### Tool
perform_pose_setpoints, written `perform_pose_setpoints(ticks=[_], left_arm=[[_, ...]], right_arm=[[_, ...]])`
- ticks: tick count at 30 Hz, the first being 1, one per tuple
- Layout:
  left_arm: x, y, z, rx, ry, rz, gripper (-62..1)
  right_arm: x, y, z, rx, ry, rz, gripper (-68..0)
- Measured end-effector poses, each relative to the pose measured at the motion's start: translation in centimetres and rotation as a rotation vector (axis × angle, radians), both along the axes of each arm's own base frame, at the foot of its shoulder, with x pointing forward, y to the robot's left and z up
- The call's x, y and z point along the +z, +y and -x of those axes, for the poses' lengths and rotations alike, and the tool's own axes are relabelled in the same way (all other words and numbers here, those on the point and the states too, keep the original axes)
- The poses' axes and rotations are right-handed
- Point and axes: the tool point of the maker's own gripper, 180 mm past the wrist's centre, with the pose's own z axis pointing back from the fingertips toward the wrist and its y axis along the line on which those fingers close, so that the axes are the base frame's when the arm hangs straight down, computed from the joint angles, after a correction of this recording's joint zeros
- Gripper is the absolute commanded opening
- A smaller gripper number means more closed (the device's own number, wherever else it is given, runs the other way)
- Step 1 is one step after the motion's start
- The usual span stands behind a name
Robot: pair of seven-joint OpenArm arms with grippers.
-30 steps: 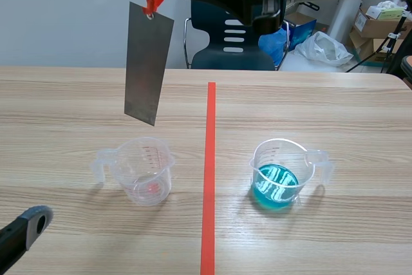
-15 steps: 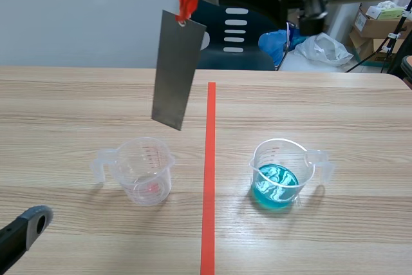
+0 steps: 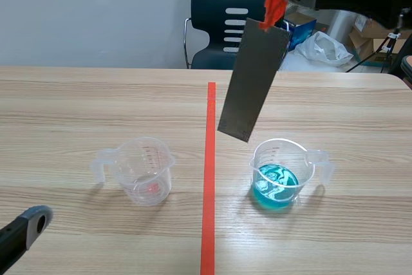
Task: Do the redox reaction experiment
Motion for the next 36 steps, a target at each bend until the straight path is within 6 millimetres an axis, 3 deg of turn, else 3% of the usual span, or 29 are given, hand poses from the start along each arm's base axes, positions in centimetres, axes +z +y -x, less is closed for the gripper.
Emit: perform_pose_setpoints(ticks=[7, 14, 22, 28, 36], left_arm=[[0.0, 0.0, 0.0, 0.000, 0.000, 0.000, 1.4], [0.0, 0.0, 0.0, 0.000, 0.000, 0.000, 1.4], [0.0, 0.0, 0.0, 0.000, 0.000, 0.000, 1.4], [0.0, 0.0, 0.0, 0.000, 0.000, 0.000, 1.4], [0.0, 0.0, 0.0, 0.000, 0.000, 0.000, 1.4]], right_arm=[[0.0, -2.7, 0.0, -0.056, 0.002, 0.050, -66.7], [-0.1, -4.0, 0.0, -0.092, 0.006, 0.079, -66.7], [-1.9, -4.7, 0.6, -0.108, 0.069, 0.107, -66.7], [-1.9, -6.0, 0.6, -0.140, 0.068, 0.134, -66.7], [-1.9, -6.0, 0.6, -0.140, 0.068, 0.134, -66.7]])
